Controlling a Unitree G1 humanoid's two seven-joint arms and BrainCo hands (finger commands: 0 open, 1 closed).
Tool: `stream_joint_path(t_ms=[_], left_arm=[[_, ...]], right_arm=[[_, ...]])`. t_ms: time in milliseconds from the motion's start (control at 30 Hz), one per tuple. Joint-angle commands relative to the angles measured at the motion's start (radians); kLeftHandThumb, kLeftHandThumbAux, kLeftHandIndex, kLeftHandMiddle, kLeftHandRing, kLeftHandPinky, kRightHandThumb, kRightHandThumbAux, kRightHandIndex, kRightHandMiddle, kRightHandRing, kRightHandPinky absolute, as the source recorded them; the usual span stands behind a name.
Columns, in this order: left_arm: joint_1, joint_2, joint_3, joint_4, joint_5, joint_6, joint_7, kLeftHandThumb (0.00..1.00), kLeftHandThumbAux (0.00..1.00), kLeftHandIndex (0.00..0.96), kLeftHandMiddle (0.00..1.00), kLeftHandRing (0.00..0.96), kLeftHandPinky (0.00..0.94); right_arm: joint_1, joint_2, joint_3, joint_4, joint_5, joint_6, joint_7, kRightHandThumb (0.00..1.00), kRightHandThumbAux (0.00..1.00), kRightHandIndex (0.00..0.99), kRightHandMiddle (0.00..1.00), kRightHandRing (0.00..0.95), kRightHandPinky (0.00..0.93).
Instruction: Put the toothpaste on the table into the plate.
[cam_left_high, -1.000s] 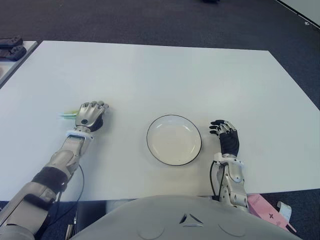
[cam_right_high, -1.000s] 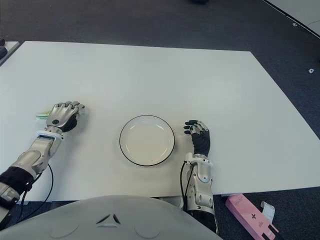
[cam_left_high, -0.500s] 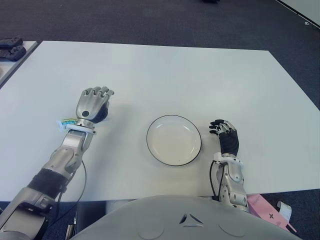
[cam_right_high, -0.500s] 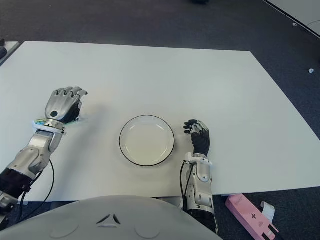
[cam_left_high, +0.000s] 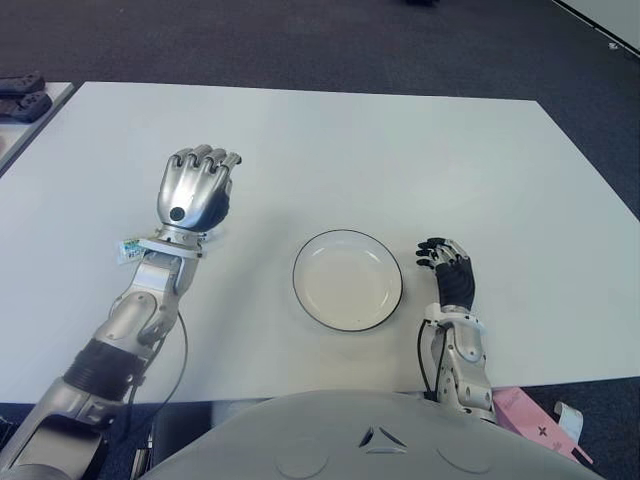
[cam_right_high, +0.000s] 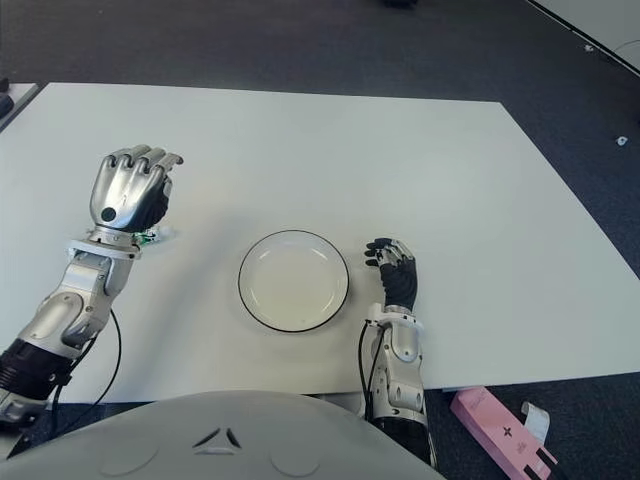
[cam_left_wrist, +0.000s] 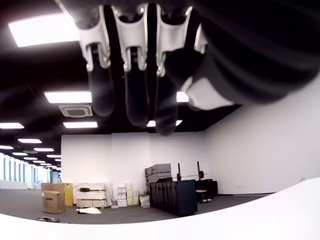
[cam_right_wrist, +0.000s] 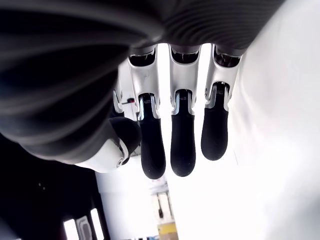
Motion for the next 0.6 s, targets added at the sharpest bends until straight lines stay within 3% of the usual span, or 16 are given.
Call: stream_joint_path(t_ms=[33, 333, 533, 600], left_arm=[[0.018, -0.03, 0.002, -0.043, 0.009, -0.018, 0.007, 0.847, 0.669, 0.402, 0.552, 0.867, 0.869], [0.027, -0.077, -0.01, -0.149, 0.018, -0.031, -0.071, 0.845, 0.669, 0.402, 0.551, 0.861, 0.868], [0.057, -0.051, 0.024, -0.178, -0.076, -0.073, -0.195, 0.844, 0.667, 0.408, 0.555, 0.853, 0.836], [0.073, -0.025, 0.048, -0.187, -0.12, -0.069, -0.286, 0.766, 0.683, 0.429, 0.731, 0.845, 0.816]], right_arm=[[0.005, 0.026, -0.002, 0.047, 0.011, 0.032, 0.001, 0.708, 0.721, 0.429, 0.498, 0.493, 0.505], [0.003, 0.028, 0.001, 0.049, 0.012, 0.032, -0.003, 0.708, 0.721, 0.429, 0.496, 0.495, 0.504], [0.003, 0.027, 0.002, 0.049, 0.019, 0.032, 0.004, 0.708, 0.722, 0.429, 0.494, 0.495, 0.504], [0.003, 0.026, 0.002, 0.05, 0.02, 0.033, 0.005, 0.708, 0.722, 0.429, 0.494, 0.496, 0.505]])
